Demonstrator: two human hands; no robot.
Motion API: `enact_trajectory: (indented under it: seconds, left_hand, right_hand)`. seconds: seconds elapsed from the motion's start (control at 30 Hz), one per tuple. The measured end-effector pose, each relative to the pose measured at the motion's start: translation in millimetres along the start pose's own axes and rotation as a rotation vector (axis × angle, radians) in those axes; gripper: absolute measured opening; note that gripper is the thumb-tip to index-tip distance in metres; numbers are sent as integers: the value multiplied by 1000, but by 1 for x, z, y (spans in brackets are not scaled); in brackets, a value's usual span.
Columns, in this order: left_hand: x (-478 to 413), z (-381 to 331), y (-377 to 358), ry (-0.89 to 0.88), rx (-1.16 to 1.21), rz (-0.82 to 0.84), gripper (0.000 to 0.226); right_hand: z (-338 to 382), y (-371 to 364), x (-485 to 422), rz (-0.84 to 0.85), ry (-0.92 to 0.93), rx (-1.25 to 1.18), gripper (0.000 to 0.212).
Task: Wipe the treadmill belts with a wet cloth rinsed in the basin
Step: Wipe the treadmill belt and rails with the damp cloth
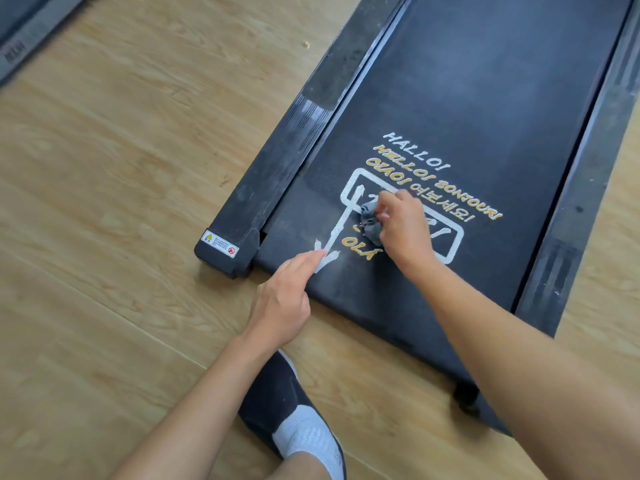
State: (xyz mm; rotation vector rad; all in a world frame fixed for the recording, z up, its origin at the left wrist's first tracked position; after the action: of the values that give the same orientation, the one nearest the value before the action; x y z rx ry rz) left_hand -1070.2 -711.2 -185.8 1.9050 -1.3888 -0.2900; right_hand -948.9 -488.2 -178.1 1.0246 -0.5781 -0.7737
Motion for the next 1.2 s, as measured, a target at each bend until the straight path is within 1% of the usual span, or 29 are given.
enact_trajectory:
  seconds: [0.03, 0.07, 0.13, 0.17, 0.23, 0.27, 0.3, 0.37, 0.47, 0.53, 0.6, 0.7, 0.77, 0.83, 0.87, 1.0, 1.07, 1.1, 1.13, 1.2]
  left_hand:
    - [0, 2, 0, 0, 15, 11, 87]
    - [-1, 3, 1, 0, 29, 20, 90]
    - [-4, 5, 4, 2, 59, 21, 92]
    - [-5, 5, 6, 5, 75, 21, 94]
    - [-4, 5, 6, 10, 80, 34, 95]
    - [-4, 5, 6, 5, 69, 42, 94]
    - [-3, 5, 6, 0, 60, 53, 93]
    - [-2, 7, 6, -6, 57, 78, 91]
    - [-5, 3, 10, -40, 38, 109, 88]
    - [-7, 4, 13, -59, 58, 108, 87]
    - [-12, 8, 16, -38, 84, 79, 85]
    - [-18, 16, 21, -9, 97, 42, 84]
    - [-17, 16, 22, -16, 81, 51, 85]
    - [-12, 14, 22, -20, 65, 44, 84]
    - [-8, 13, 21, -21, 61, 39, 82]
    - [5, 12, 20, -22, 61, 21, 81]
    - [9, 14, 20, -49, 53, 26, 82]
    - [11, 14, 20, -59, 47, 23, 82]
    - [12, 14, 21, -63, 46, 21, 82]
    - [12, 11, 22, -54, 61, 14, 81]
  right_hand:
    - [16, -5, 19, 18, 43, -29, 18]
    - [34, -14, 44, 63, 126, -66, 17]
    - [66, -34, 100, 183, 275, -75, 14]
    - [74, -40, 119, 215, 315, -69, 11]
    - [74, -45, 123, 261, 369, -60, 9]
    - [66, -46, 113, 285, 372, -56, 12]
    - [55, -44, 97, 274, 351, -62, 18]
    - [34, -32, 50, 149, 253, -51, 26]
    - [15, -13, -19, 32, 35, -32, 24]
    - [22, -10, -25, 6, -45, -55, 25]
    - [44, -23, 14, 41, 8, -72, 25]
    - [89, -51, 111, 198, 111, -130, 26]
    - [97, -59, 130, 222, 127, -142, 29]
    - [86, -56, 115, 242, 172, -147, 25]
    - [76, -50, 100, 223, 178, -145, 24]
    - [35, -19, 5, 68, 72, -99, 14]
    - [32, -11, -31, 69, 68, -33, 19]
    - [36, -13, -35, 78, 86, 10, 25]
    - [42, -15, -28, 79, 119, 41, 31]
    - [59, -29, 13, 113, 230, -1, 36]
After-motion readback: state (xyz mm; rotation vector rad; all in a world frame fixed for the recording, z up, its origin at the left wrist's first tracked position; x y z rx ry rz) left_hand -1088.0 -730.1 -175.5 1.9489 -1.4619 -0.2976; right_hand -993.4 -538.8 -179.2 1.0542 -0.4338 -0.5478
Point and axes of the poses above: each hand's wrist, its own x-axis away from the middle knuckle, its own y-axis out of the back of the hand, z = x × y, the point moved 5 cm from there along -x, towards the middle knuckle, and after that the axes turned 4 degrees about y, right-handed, at the moved point
